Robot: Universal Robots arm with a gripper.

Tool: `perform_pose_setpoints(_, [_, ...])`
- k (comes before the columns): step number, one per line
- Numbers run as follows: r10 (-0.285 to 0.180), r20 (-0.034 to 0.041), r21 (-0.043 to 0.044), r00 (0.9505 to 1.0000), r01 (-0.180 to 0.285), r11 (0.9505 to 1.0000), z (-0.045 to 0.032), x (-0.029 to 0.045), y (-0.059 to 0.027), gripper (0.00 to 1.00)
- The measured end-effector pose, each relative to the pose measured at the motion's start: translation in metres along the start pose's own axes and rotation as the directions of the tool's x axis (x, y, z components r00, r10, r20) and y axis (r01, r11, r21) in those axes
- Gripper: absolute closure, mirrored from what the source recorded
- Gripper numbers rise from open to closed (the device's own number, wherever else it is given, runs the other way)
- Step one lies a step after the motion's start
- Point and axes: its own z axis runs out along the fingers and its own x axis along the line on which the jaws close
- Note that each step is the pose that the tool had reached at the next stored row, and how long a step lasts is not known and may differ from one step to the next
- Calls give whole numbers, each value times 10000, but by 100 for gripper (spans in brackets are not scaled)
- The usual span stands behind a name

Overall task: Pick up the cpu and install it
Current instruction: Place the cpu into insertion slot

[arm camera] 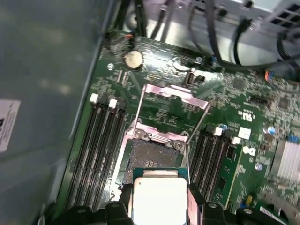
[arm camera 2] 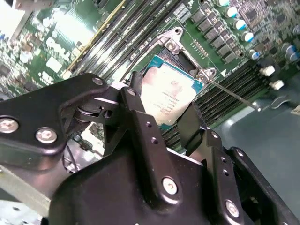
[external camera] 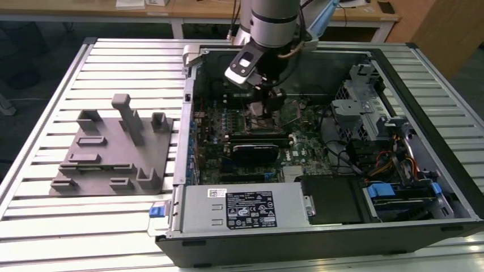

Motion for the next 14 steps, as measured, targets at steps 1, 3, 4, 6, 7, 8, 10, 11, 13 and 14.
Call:
perform_pose_setpoints(1, [181, 3, 4, 9998, -181, 9998, 2, 0, 0, 46])
perform_pose_setpoints(3, [539, 10, 10, 9985, -539, 9985, 6, 0, 0, 46])
perform_pose_setpoints(4, [719, 13, 14, 9974, -719, 9974, 8, 0, 0, 46])
perform_pose_setpoints(6, [1094, 20, 21, 9940, -1094, 9940, 11, 0, 0, 46])
perform_pose_setpoints(7, [1266, 23, 23, 9920, -1266, 9920, 13, 0, 0, 46])
perform_pose_setpoints(8, [1450, 26, 27, 9894, -1450, 9894, 14, 0, 0, 46])
perform_pose_setpoints(10, [1804, 34, 33, 9836, -1804, 9836, 17, 0, 0, 46])
perform_pose_setpoints(11, [1981, 38, 36, 9802, -1981, 9802, 18, 0, 0, 46])
perform_pose_setpoints(13, [2334, 46, 41, 9724, -2334, 9724, 21, 0, 0, 46])
perform_pose_setpoints(14, [2449, 49, 43, 9695, -2449, 9695, 21, 0, 0, 46])
